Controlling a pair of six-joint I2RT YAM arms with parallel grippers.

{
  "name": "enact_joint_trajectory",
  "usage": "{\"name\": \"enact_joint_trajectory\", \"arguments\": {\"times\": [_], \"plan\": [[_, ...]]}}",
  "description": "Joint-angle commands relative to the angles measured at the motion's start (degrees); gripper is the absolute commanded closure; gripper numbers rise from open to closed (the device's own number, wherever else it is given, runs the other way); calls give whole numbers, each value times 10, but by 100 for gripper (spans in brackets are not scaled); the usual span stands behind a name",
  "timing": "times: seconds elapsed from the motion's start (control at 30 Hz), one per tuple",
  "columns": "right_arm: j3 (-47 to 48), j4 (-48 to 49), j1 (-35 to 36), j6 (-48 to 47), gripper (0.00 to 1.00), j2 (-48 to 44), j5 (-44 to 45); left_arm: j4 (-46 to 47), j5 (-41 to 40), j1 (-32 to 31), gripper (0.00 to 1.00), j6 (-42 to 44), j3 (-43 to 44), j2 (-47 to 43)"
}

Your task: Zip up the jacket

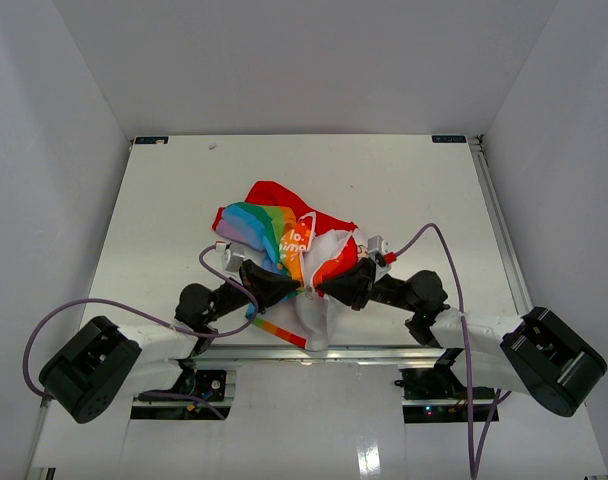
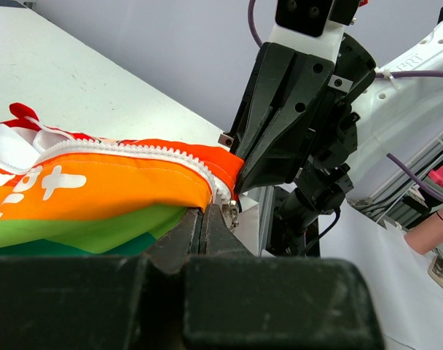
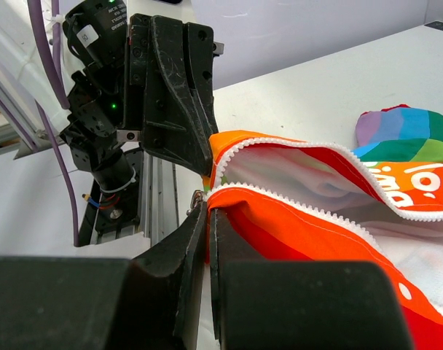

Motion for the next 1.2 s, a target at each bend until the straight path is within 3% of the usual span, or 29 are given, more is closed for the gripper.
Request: {"name": "enact_joint_trajectory", "arguments": {"times": [0.0, 0.53, 0.93, 1.17], "plan": [[26, 284, -1, 9, 92, 1, -3, 284, -5, -5, 100, 1, -1, -15], [53, 307, -1, 30, 92, -2, 12, 279, -20, -9, 100, -21, -8, -73], [53, 296, -1, 25, 92, -16, 6, 221, -27, -9, 100, 4, -17, -121], [60, 316, -1, 44, 92, -11, 5, 268, -30, -9, 100, 1, -15, -92]]}}
